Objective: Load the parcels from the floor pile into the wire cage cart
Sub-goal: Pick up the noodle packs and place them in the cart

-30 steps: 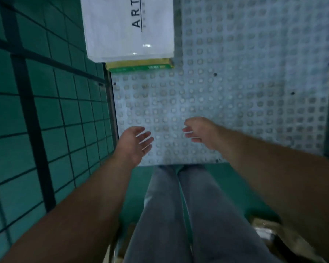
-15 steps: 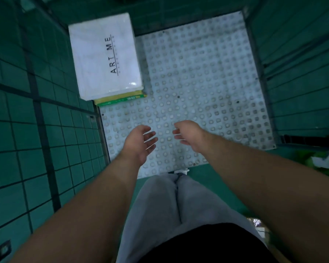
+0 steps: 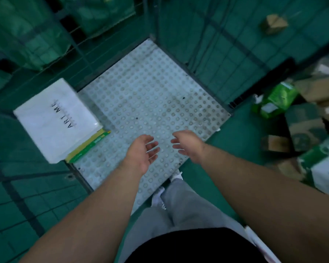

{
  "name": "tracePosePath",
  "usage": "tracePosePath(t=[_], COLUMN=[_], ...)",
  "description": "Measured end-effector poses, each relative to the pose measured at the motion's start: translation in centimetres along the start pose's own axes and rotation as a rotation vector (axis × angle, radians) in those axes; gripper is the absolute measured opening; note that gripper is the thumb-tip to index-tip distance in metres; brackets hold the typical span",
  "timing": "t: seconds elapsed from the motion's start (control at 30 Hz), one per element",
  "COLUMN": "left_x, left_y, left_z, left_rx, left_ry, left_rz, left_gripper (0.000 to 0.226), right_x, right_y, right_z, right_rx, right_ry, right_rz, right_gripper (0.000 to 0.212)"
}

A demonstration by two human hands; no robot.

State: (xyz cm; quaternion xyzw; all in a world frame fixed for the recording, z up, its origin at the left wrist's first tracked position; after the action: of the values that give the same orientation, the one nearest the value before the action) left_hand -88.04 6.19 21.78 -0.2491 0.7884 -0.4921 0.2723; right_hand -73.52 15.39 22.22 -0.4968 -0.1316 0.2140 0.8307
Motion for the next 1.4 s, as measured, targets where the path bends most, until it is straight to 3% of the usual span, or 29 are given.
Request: tracePosePath(t=[0.17,0.27,0.4,0.63,0.83,1.0,1.23,1.4], left_x=[-7.5,-13.9,-24.4,-42.8,-53.2,-58.0,-64.3,-67.6], left_y=[-1.4,-3.3,-4.9,-8.2,-13.2,-15.5,-13.6,-13.0], left_z=[5.7,9.9,16.2,32.4,46.4,53.4,60.8,68.5], left_rx=[0.042,0.056,0.017,0.019,0.085,0.084,0.045,0.133], left_ry=[0.342,0.579,0.872,1.249,1.429,1.654,1.930,2.163], left_rz=[0.099,0.169,0.293,0.493,0.648,0.687,0.663,0.719], left_gripper=[0.019,0.017,0.018,0.017,0.017,0.025,0.019,0.019], right_x=[8.9,14.5,23.2,37.1,46.4,50.5,53.3,52.5], right_y=[-5.4,-9.9,-15.9,-23.3,-30.2,-32.5,-32.8,-33.8], right_z=[-8.8,-15.2,-23.8,-37.8,-49.8,-56.5,-61.3,-65.8], right_rx=[0.012,0.001,-0.003,0.001,-0.066,-0.105,-0.117,-0.220], right_ry=[0.289,0.485,0.682,0.919,1.066,1.257,1.546,1.776], right_rz=[-0.173,-0.272,-0.442,-0.545,-0.735,-0.843,-0.872,-0.962], right_gripper=[0.019,0.007,0.007,0.010,0.006,0.028,0.022,0.026])
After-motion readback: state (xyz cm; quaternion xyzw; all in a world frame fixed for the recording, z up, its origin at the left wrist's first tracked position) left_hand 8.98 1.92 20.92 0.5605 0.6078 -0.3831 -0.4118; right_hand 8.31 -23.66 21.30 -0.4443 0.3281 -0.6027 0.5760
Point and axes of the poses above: each hand's wrist, its own y-axis towards the middle knuckle, its own x-axis out of the back of the hand, z = x × y, the point moved 8 cm from there along y, towards the middle knuckle, and after that the axes turned 5 degrees about z, right-handed, at the moved point
